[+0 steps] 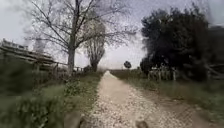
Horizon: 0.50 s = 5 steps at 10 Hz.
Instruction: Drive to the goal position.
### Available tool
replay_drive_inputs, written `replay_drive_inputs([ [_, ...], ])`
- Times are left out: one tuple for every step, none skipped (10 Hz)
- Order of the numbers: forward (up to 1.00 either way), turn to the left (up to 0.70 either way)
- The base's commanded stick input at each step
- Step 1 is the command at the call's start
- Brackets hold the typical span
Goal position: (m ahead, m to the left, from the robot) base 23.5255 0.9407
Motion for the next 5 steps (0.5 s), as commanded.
replay_drive_inputs([
  [0.85, 0.0],
  [0.85, 0.0],
  [0.85, 0.0],
  [0.85, -0.25],
  [0.85, -0.18],
])
